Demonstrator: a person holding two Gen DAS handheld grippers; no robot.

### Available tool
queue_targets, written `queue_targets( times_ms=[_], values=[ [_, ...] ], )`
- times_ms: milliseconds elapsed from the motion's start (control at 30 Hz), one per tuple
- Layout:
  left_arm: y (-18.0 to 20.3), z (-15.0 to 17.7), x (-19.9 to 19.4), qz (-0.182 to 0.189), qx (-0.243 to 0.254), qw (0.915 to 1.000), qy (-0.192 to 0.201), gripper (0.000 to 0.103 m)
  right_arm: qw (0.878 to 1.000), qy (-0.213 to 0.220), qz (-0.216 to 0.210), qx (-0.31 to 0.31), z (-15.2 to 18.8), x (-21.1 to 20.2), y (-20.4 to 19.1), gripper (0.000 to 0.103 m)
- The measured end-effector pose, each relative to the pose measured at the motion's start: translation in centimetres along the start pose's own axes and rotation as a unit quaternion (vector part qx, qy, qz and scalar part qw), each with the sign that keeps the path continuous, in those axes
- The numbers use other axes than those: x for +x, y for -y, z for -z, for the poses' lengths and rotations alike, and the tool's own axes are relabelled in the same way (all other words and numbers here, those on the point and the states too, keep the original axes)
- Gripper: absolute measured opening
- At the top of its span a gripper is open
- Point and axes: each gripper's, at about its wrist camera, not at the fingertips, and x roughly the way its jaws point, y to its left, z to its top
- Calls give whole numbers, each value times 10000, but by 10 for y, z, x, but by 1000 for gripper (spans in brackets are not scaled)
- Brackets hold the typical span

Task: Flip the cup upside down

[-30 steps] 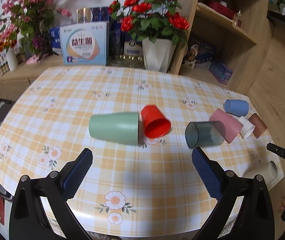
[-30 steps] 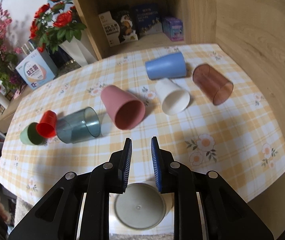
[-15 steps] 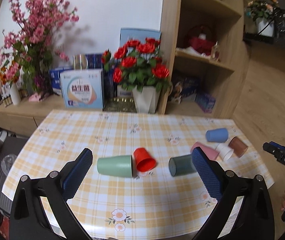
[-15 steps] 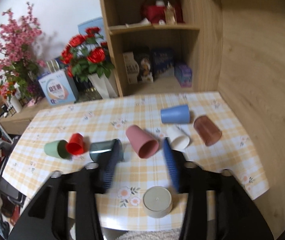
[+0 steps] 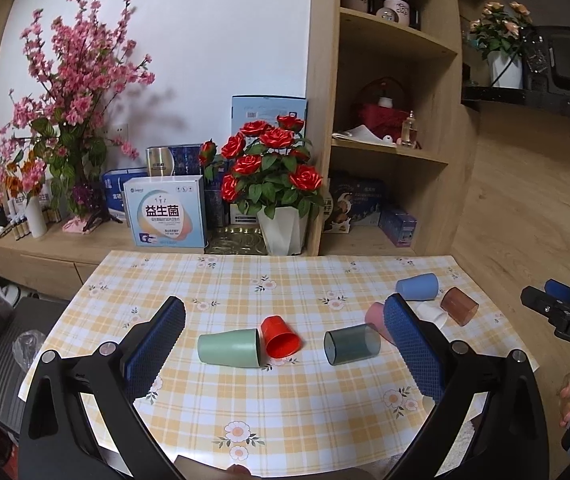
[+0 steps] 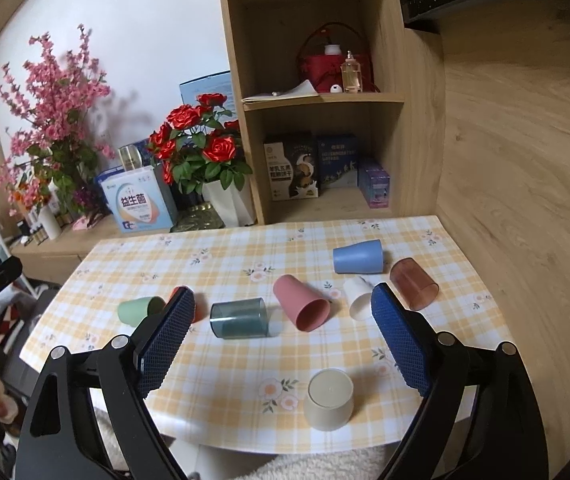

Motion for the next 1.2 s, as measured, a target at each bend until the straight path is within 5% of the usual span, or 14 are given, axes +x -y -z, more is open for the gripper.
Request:
queue_targets(
  times_ms=[1200],
  values=[
    [6, 9, 4, -57, 81, 9997, -209, 97, 9999, -58, 93, -44, 0, 1, -4, 87]
  ],
)
